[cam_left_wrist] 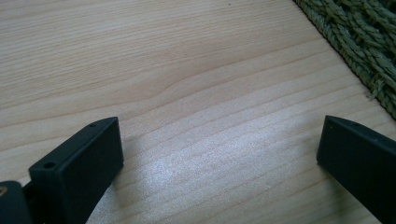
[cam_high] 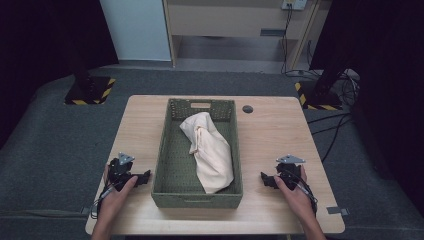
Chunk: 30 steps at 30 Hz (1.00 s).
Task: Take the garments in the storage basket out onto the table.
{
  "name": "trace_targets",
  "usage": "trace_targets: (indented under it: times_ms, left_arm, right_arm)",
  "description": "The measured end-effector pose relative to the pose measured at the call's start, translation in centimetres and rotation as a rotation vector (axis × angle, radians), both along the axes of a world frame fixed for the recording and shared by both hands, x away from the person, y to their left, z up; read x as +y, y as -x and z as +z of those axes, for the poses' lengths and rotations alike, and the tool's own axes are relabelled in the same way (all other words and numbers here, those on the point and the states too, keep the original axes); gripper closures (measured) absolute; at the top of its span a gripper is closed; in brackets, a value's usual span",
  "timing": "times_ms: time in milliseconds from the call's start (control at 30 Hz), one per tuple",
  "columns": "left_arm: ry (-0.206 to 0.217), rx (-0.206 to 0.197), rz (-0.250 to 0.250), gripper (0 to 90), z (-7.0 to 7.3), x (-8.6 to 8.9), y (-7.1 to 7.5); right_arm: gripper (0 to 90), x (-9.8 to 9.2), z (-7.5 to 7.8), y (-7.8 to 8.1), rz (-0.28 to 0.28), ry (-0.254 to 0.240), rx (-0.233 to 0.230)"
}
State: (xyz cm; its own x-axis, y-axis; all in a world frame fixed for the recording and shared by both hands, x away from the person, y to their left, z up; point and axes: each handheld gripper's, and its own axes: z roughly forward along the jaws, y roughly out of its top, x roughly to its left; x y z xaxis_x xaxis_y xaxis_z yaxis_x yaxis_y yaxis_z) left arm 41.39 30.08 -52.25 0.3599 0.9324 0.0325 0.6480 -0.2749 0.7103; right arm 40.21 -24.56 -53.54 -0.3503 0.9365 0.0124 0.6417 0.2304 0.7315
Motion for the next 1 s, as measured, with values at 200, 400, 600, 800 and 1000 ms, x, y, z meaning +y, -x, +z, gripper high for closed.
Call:
trace_targets:
  times_ms: [200,400,600,800,1000]
  left_arm:
    - [0.0,0.0,0.0,0.0,0.0,0.0,0.0]
    - [0.0,0.0,0.002,0.0,0.0,-0.01,0.01]
    - [0.0,-0.001,0.003,0.0,0.0,-0.02,0.02]
    - [0.0,0.0,0.003,0.0,0.0,-0.02,0.02]
    - [0.0,0.0,0.003,0.0,0.0,-0.02,0.02]
  right_arm:
    - [0.6,0.01,0.01,0.01,-0.002,0.001,0.001]
    - [0.6,0.01,0.02,0.0,-0.002,0.0,0.001]
    - [0.6,0.01,0.02,0.0,-0.002,0.0,0.001]
    - [0.9,0.03,0.03,0.05,-0.006,-0.002,0.002]
    - [2.1,0.14,0.06,0.4,0.006,-0.002,0.0]
